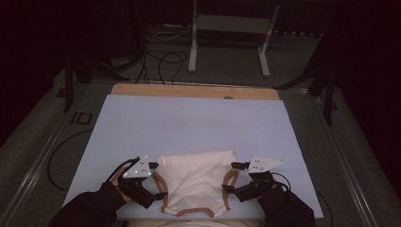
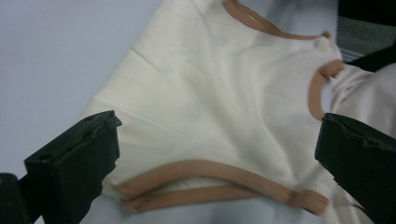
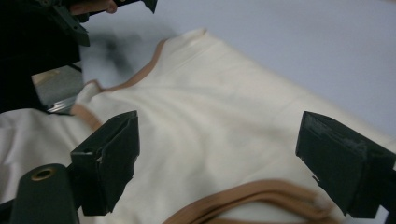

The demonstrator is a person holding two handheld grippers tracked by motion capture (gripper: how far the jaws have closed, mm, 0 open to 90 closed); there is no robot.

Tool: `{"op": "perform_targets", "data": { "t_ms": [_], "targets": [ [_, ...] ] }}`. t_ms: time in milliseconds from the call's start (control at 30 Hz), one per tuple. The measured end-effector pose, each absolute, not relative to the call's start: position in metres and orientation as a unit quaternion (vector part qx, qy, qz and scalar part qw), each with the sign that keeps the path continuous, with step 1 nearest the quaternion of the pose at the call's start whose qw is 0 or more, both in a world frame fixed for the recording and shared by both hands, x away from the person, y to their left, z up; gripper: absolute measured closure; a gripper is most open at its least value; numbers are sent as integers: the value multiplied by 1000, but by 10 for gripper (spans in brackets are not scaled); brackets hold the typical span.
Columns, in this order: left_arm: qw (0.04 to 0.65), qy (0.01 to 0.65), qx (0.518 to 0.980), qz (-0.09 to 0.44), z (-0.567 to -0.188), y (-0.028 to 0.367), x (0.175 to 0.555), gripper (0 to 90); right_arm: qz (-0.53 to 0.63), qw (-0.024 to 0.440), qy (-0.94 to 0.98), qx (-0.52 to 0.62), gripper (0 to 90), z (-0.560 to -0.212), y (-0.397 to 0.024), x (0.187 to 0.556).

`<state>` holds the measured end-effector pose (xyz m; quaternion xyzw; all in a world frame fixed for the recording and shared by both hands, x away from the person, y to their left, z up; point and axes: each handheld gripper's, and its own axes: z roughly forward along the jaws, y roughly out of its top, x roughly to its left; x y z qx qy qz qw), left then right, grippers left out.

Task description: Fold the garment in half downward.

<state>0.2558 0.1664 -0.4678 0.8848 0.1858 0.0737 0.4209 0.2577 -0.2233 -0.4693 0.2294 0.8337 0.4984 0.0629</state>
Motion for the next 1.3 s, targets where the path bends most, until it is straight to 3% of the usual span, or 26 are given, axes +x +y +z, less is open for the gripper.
{"op": "perform_targets", "data": {
  "t_ms": [200, 500, 700, 800, 900, 933, 1300],
  "targets": [
    [424, 198, 877, 106, -461, 165, 275, 38, 505, 86, 825, 238, 137, -459, -223, 283],
    [432, 266, 854, 116, -462, 167, 308, 71, 480, 91, 827, 279, 132, -463, -218, 322],
    [416, 316, 845, 115, -477, 173, 330, 163, 454, 78, 831, 312, 146, -482, -221, 350],
    [400, 334, 846, 110, -489, 177, 340, 270, 438, 71, 836, 324, 216, -495, -222, 359],
    [390, 347, 848, 91, -502, 181, 348, 304, 429, 68, 840, 325, 241, -500, -223, 362],
    [388, 347, 849, 87, -504, 182, 349, 367, 417, 65, 847, 324, 288, -505, -224, 364],
    [365, 329, 870, 36, -516, 180, 349, 572, 394, 46, 857, 329, 448, -516, -225, 368]
  ]
}}
